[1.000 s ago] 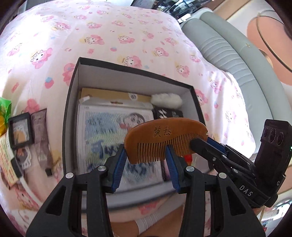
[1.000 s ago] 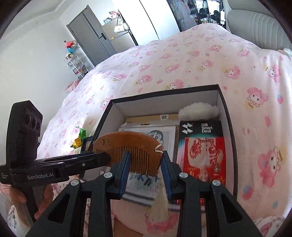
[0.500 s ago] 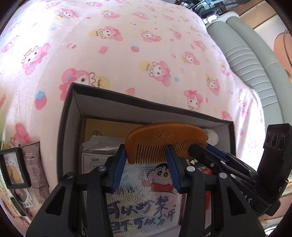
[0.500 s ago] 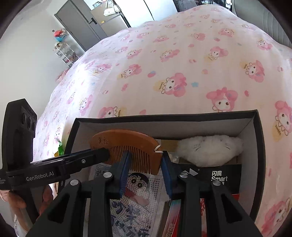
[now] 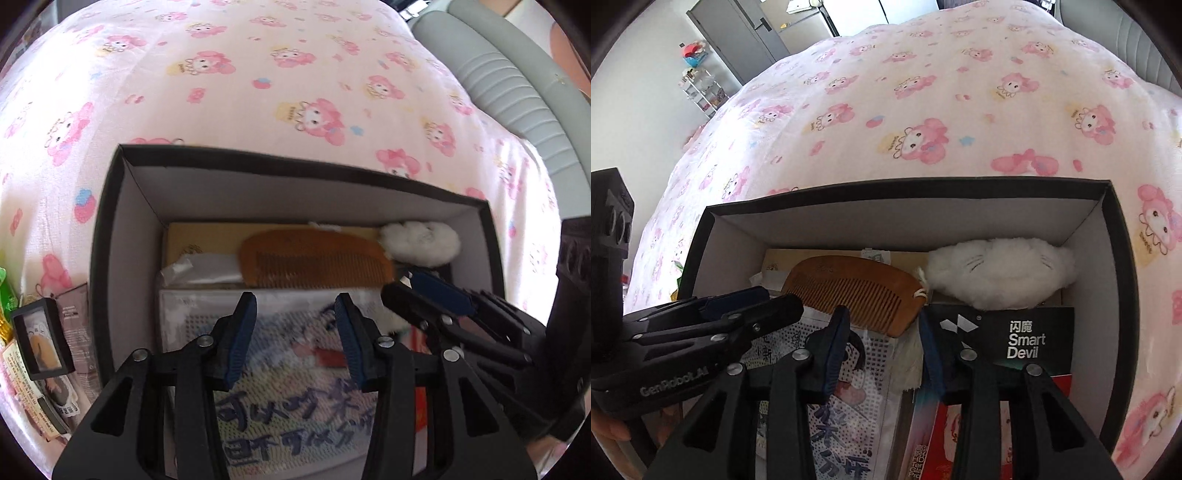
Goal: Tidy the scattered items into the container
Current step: 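Lower the comb into the box and open the left gripper, then withdraw the left gripper up out of the box, then move the left gripper to the printed paper card on the pile, then close the left gripper on the printed paper card, then lift the paper card and carry it toward the black box, then lower the paper card into the box beside the red box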
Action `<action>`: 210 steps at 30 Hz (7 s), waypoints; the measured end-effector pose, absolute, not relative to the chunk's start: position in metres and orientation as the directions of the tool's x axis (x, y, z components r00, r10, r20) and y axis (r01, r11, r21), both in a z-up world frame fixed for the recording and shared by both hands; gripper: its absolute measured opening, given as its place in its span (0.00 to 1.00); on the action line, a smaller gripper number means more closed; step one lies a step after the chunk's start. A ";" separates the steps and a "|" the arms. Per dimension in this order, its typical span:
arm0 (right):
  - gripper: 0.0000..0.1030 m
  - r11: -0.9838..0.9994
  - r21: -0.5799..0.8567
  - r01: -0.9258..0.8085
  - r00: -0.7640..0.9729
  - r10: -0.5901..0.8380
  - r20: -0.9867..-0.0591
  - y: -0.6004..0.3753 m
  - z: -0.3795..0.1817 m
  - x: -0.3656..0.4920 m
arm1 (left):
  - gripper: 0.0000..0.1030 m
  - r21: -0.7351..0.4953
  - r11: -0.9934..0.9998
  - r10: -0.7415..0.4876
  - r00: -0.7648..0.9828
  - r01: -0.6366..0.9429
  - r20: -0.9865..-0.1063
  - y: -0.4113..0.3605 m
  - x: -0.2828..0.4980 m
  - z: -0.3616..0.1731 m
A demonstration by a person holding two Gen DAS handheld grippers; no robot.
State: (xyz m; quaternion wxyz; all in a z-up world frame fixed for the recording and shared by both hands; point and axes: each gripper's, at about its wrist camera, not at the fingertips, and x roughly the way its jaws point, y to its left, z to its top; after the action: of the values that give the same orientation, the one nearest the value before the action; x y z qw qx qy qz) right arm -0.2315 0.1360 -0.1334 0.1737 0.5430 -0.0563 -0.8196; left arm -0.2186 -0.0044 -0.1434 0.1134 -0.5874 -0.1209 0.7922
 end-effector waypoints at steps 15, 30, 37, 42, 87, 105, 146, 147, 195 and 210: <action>0.34 -0.944 0.233 0.235 -0.343 -0.305 -0.888 0.150 -0.137 -0.229 | 0.43 -0.307 -0.951 0.306 -0.248 -0.033 -0.919 0.008 -0.243 -0.164; 0.37 -0.964 0.185 0.188 -0.443 -0.252 -0.861 0.155 -0.112 -0.212 | 0.44 -0.349 -0.935 0.343 -0.417 -0.064 -0.842 0.012 -0.193 -0.111; 0.38 -0.968 0.147 0.206 -0.548 -0.238 -0.802 0.149 -0.069 -0.160 | 0.45 -0.312 -0.942 0.332 -0.473 -0.123 -0.816 0.009 -0.144 -0.072; 0.38 -0.969 0.133 0.210 -0.581 -0.233 -0.780 0.143 -0.049 -0.118 | 0.45 -0.305 -0.939 0.345 -0.482 -0.161 -0.805 0.003 -0.098 -0.054; 0.38 -0.782 0.193 0.593 -0.264 -0.415 -0.871 -0.103 -0.103 -0.029 | 0.44 -0.395 -0.885 0.250 -0.466 0.244 -0.849 -0.250 0.020 -0.108; 0.35 -0.739 0.299 0.604 -0.045 -0.407 -0.913 -0.173 -0.189 -0.074 | 0.26 -0.503 -0.816 0.425 -0.294 0.284 -0.856 -0.318 -0.061 -0.206; 0.37 -0.721 0.289 0.630 -0.102 -0.446 -0.889 -0.178 -0.164 -0.074 | 0.19 -0.504 -0.739 0.345 -0.391 0.447 -0.853 -0.377 0.013 -0.221; 0.41 -0.703 0.313 0.639 -0.072 -0.460 -0.885 -0.186 -0.167 -0.076 | 0.19 -0.516 -0.732 0.354 -0.399 0.444 -0.846 -0.378 0.014 -0.221; 0.23 -0.615 0.463 0.638 -0.053 -0.636 -0.770 -0.136 -0.093 -0.049 | 0.08 -0.568 -0.803 0.391 -0.560 0.180 -0.730 -0.269 0.007 -0.088; 0.24 -0.845 0.383 0.372 -0.366 -0.513 -0.776 0.108 -0.061 -0.078 | 0.08 -0.600 -0.782 0.618 -0.334 -0.171 -0.711 -0.024 -0.113 -0.075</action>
State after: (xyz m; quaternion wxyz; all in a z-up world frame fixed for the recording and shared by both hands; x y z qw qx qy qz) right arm -0.0783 0.1081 -0.0606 0.2688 0.4947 -0.0711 -0.8234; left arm -0.1134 -0.0240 -0.0750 0.2504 -0.5199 -0.2154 0.7878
